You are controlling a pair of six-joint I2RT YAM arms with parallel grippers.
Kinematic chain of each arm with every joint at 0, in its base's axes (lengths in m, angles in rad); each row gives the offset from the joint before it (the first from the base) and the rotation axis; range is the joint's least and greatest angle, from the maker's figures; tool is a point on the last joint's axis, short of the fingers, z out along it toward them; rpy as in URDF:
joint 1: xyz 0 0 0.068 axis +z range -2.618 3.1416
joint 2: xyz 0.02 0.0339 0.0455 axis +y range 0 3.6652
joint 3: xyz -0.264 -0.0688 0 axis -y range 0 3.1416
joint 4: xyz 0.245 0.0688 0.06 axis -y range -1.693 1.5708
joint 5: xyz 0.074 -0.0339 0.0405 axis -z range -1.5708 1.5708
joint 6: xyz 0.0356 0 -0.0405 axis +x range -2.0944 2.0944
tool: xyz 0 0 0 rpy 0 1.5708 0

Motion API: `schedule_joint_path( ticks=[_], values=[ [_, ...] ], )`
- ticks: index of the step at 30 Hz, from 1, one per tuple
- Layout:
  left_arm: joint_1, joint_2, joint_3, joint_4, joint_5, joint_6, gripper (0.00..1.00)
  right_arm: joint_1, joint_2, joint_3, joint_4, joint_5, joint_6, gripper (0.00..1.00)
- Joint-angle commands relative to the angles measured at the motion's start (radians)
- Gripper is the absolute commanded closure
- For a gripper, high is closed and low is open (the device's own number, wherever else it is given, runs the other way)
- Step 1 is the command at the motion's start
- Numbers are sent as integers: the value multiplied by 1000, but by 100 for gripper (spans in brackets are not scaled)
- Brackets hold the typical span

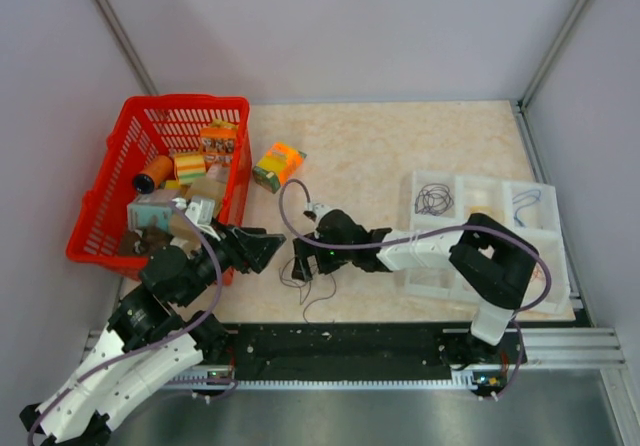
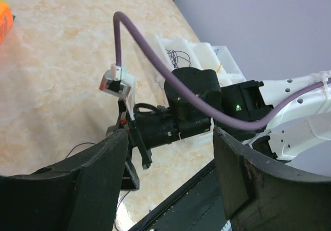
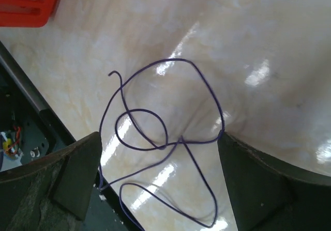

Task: Untangle the cables

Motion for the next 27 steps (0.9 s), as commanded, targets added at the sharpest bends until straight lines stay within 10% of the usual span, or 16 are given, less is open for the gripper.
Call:
schedule_joint_path(
  ticks=[1, 12, 14, 18, 27],
  values=[
    [-3, -4, 5, 28, -9, 8, 29, 108, 49, 122, -98, 129, -118, 9],
    [-3, 18, 7, 48, 19, 5, 29, 251, 210, 269, -408, 530, -133, 21],
    [-3, 18, 5, 42, 16, 5, 29, 251, 201, 248, -411, 553, -140, 33],
    [-3, 19, 4, 37, 13, -3, 29, 250, 135, 199, -405, 611, -143, 89],
    [-3, 10, 18, 36, 5, -3, 30, 106, -211, -40, -286, 598, -130, 100]
  ],
)
